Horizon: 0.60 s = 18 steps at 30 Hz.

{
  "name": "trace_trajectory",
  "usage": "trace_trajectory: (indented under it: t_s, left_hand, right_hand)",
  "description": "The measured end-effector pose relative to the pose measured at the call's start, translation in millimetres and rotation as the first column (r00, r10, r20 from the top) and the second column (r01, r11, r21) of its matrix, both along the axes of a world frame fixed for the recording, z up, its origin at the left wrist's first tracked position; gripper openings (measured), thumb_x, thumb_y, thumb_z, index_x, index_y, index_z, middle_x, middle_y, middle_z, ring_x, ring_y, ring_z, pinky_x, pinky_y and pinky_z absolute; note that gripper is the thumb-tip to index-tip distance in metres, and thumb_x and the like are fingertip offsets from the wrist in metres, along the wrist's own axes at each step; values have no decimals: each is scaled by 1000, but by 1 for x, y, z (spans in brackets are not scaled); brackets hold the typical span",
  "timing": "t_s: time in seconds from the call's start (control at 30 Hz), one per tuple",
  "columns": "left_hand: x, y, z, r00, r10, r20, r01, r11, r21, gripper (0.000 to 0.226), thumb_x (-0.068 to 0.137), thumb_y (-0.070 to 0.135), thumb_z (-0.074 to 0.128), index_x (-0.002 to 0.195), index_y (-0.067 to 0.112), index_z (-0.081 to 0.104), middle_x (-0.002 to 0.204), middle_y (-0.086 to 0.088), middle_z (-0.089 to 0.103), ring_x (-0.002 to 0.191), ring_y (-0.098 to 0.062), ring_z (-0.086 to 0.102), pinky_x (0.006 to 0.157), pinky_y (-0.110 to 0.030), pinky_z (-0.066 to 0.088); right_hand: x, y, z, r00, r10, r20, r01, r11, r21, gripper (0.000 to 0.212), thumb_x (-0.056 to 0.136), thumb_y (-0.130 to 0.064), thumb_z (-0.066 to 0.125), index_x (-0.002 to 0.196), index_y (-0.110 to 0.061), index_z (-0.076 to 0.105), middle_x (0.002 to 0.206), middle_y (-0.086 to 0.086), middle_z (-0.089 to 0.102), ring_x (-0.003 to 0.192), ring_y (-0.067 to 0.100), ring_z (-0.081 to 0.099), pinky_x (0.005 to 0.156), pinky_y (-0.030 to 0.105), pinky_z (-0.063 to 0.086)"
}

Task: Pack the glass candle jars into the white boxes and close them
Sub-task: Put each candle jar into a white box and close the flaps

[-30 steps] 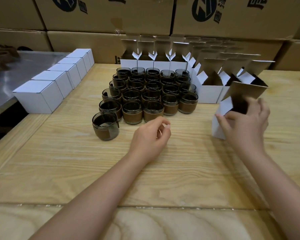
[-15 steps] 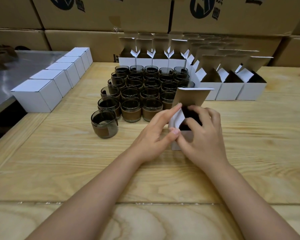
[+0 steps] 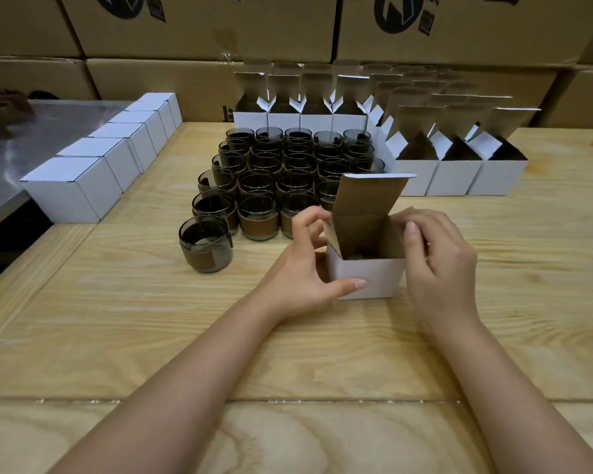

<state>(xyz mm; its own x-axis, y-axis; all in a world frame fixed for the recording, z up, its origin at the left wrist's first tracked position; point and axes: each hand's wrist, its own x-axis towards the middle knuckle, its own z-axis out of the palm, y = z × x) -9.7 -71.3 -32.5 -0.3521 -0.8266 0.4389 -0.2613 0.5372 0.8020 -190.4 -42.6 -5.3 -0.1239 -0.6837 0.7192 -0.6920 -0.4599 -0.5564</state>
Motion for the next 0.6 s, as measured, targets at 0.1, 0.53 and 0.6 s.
trace_trajectory:
  t_s: [0.1,0.53,0.6]
  left_hand:
    - [2,-1,-2,999,9,-45,-5,997,72,77,65,41,81,105,61,18,110,33,50,101,-6,62,88,-30,54]
    - [8,-4,7,983,-96,-154,132,960,248,85,58,26,87,119,49,32,120,10,53,114,-21,58,96,-46,51]
    - [8,-6,6,982,-118,-149,153,956,252,96,59,16,88,128,45,29,119,21,55,115,-14,58,97,-37,51]
  right_hand:
    - [-6,-4,-2,980,39,196,-58,994,96,27,90,4,50,93,-16,68,94,-5,66,90,3,58,78,14,43]
    - [-25,-23,1,679,330,656,-624,731,278,55,67,-10,38,103,-31,74,111,-9,69,110,7,59,91,24,45]
    - [-24,-22,3,617,330,715,-669,698,255,57,65,-8,37,107,-26,72,102,-10,71,95,5,64,76,18,50]
